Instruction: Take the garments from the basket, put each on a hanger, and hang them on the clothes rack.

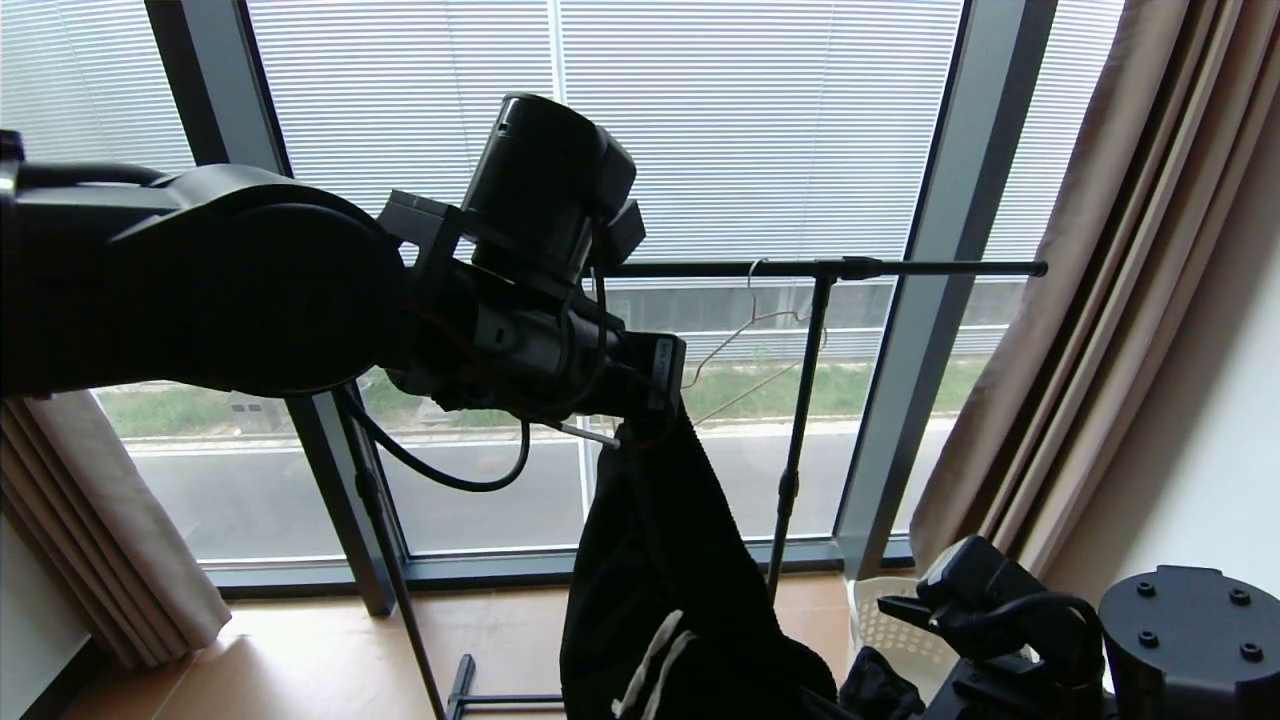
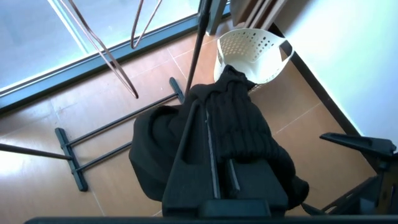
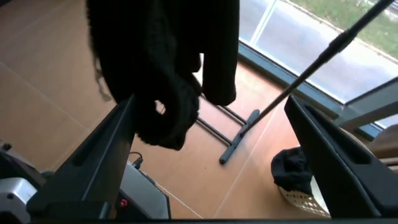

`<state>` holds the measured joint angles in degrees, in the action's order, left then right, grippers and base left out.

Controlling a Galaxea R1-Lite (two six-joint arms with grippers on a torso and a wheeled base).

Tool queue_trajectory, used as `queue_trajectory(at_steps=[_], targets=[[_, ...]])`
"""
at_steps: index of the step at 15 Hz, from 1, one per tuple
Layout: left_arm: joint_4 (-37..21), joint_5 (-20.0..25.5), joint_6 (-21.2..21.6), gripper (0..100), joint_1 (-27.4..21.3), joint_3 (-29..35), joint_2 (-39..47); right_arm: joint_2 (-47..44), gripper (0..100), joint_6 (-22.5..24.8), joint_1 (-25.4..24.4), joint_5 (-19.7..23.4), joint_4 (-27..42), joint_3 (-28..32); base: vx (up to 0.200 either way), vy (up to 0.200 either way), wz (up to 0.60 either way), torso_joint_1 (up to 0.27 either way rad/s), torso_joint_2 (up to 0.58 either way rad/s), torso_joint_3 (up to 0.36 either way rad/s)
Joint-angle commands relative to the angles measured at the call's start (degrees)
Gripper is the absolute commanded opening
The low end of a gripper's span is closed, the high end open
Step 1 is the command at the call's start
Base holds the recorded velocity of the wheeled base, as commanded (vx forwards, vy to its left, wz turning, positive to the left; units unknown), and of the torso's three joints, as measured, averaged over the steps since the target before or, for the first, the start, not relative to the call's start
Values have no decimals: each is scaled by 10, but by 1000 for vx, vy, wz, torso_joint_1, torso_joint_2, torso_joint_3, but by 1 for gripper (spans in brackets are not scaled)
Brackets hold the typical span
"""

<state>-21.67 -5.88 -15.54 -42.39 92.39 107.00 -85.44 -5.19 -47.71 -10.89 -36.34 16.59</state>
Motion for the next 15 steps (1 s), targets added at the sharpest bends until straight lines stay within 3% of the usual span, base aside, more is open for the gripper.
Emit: queue_trajectory(at_steps=[1,7,12,15], targets=[[-8,1,0,0,-1,1,2,-13,100,7,0,4,-6,24,0,0,0,0,0,0],[-18,3,1,0,-1,-15,-18,-104,100,8,7,4,-6,122,0,0,0,0,0,0],[-18,3,3,0,-1,-15,-19,-140,100,6,8,3,-7,133,0,0,0,0,0,0],[-17,3,3,0,3,-23,-19,-90,100,4,24,6,-6,128,0,0,0,0,0,0]])
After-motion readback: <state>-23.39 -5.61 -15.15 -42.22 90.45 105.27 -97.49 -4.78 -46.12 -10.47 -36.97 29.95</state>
